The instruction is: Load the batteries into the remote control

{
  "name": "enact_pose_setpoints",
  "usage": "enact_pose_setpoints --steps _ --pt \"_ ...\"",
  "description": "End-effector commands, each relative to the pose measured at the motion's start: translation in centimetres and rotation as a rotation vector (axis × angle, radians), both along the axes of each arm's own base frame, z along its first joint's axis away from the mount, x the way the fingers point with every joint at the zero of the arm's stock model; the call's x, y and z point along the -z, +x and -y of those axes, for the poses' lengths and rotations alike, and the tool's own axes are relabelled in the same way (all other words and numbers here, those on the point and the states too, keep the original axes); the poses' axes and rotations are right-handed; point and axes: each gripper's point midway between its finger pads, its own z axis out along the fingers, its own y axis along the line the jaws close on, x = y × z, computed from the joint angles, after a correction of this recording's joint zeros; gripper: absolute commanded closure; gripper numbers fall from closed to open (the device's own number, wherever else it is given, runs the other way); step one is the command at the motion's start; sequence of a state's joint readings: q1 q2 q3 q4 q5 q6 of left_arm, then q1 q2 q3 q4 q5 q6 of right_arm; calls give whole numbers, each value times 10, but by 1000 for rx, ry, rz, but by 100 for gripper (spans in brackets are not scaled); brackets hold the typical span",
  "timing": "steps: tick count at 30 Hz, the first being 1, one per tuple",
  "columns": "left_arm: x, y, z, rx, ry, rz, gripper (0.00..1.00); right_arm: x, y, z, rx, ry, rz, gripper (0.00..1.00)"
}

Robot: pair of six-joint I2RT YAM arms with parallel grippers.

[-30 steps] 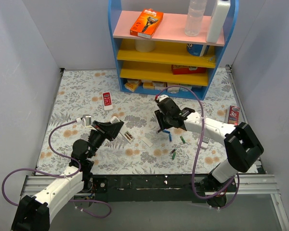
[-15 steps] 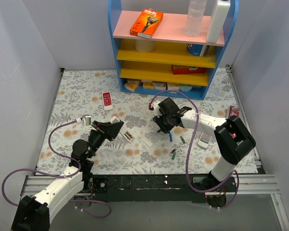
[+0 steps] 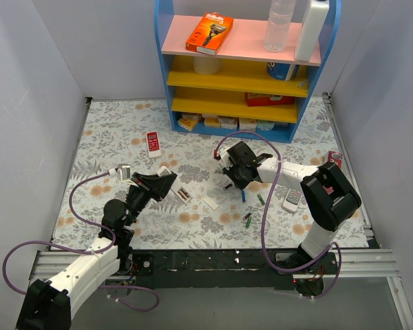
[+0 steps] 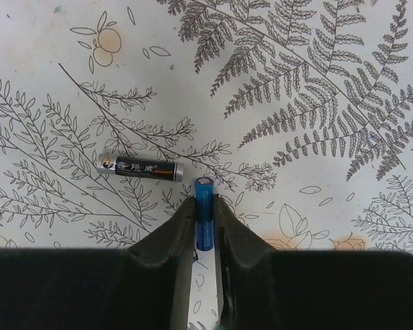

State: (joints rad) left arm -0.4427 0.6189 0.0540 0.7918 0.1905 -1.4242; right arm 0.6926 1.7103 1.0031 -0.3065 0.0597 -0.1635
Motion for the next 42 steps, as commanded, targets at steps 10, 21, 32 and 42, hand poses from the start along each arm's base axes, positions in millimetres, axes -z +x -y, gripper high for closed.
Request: enact_pose_setpoints --steps 10,21,32,42 --pt "43 -5 -4 -15 43 -67 100 -15 6 -5 -84 11 40 99" --pt "43 -5 -4 -14 40 -67 100 -46 14 46 566 3 80 99" --pt "42 -6 -4 -9 39 -67 100 -26 30 103 1048 135 64 94" --pt "42 -6 -4 -11 40 -67 100 4 35 134 1170 122 29 86"
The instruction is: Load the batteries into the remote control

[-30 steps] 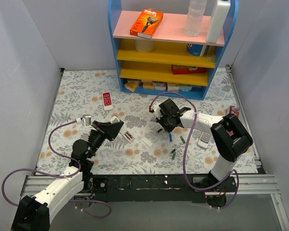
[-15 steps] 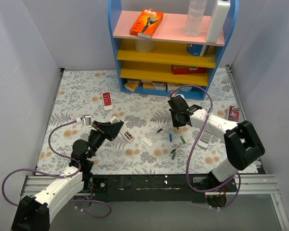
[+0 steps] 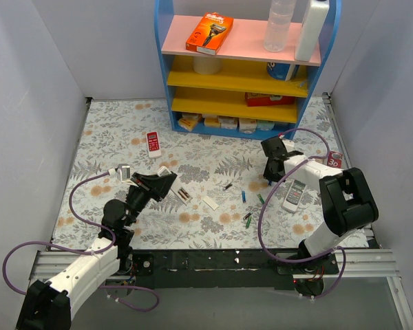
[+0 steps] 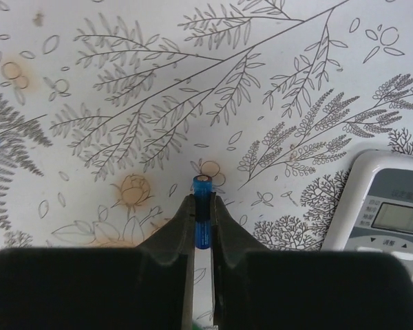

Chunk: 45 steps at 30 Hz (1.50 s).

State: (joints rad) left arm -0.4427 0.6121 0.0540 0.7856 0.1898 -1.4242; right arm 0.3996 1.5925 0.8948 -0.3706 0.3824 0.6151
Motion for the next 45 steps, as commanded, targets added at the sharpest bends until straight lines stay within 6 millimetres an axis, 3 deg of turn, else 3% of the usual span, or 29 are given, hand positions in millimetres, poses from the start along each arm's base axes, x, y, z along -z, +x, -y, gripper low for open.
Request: enact_pose_setpoints --steps 1,9,15,19,28,45 --pt "42 -5 -4 -12 39 -68 100 12 5 6 54 3 10 85" --pt "42 -5 -4 -10 39 -67 100 24 -6 12 33 -13 -23 68" --pt "43 -6 -3 -8 39 -70 100 16 -10 10 4 5 -8 57" --pt "43 -6 -4 -11 38 -69 100 13 -17 7 -27 35 -6 57" --pt "43 -6 -4 -11 38 -71 100 26 -41 -8 -79 138 -49 57" --pt "43 -6 -4 -9 36 -69 100 22 -30 -44 -130 310 -32 58"
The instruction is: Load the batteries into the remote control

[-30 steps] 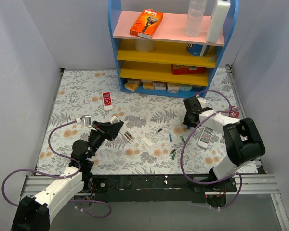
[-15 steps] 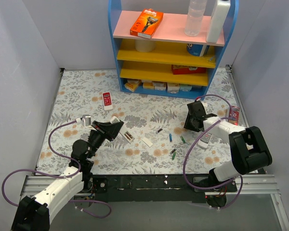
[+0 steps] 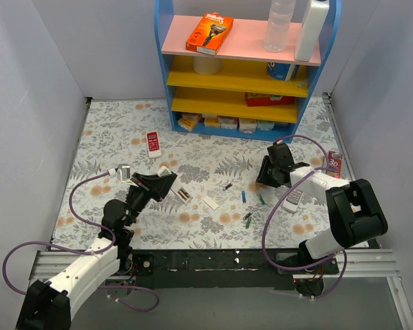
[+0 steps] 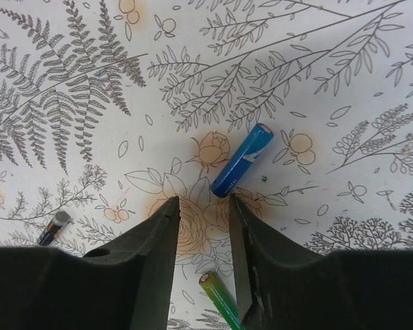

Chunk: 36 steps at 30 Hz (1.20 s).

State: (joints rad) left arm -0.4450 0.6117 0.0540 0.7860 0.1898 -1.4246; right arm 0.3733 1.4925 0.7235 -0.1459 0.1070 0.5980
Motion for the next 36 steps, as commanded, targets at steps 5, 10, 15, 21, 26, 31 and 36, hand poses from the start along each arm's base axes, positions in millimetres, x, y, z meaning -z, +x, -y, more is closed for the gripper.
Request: enact_pose_setpoints --steps 5,10,15,21,26,31,36 --pt "42 -5 -4 -12 36 -66 100 15 -1 -15 -43 54 -40 58" --pt "43 -5 -5 -14 39 -70 100 -1 3 -43 -239 145 19 58" --pt "43 -5 -4 -12 39 -71 100 -36 12 -39 -472 22 120 57" --pt "43 -5 -5 -15 39 -71 100 -64 30 -16 -746 -252 201 46" --pt "43 -5 -4 -11 38 -68 100 -65 31 -14 -915 -315 185 45" --pt "42 -6 -4 -9 38 -66 100 -50 31 -16 -1029 -325 126 48" --pt "41 -6 -4 -8 36 -62 100 -36 37 -15 -1068 -351 98 48"
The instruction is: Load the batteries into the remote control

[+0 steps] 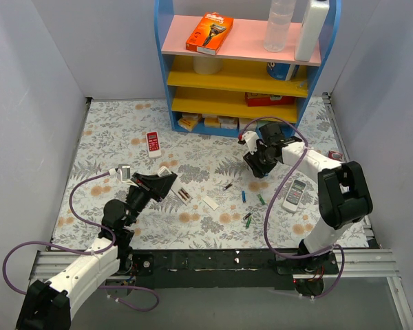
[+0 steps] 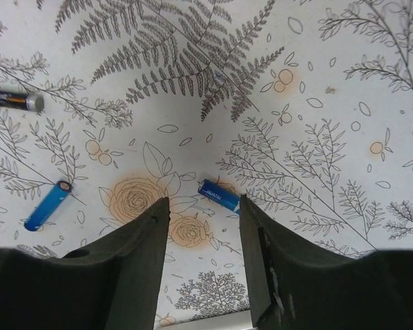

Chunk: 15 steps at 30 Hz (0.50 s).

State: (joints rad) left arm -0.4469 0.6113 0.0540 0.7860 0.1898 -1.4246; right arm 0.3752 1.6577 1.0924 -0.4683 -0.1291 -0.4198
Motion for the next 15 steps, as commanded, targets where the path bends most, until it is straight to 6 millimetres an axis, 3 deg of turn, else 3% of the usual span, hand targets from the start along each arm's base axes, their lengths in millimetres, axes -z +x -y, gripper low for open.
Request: enact_pose_setpoints --steps 1,15 --pt "41 -6 -4 -8 37 -62 100 0 7 0 -93 -40 5 48" --pt "42 -6 -4 -8 38 -65 100 33 -2 11 -115 -107 -50 48"
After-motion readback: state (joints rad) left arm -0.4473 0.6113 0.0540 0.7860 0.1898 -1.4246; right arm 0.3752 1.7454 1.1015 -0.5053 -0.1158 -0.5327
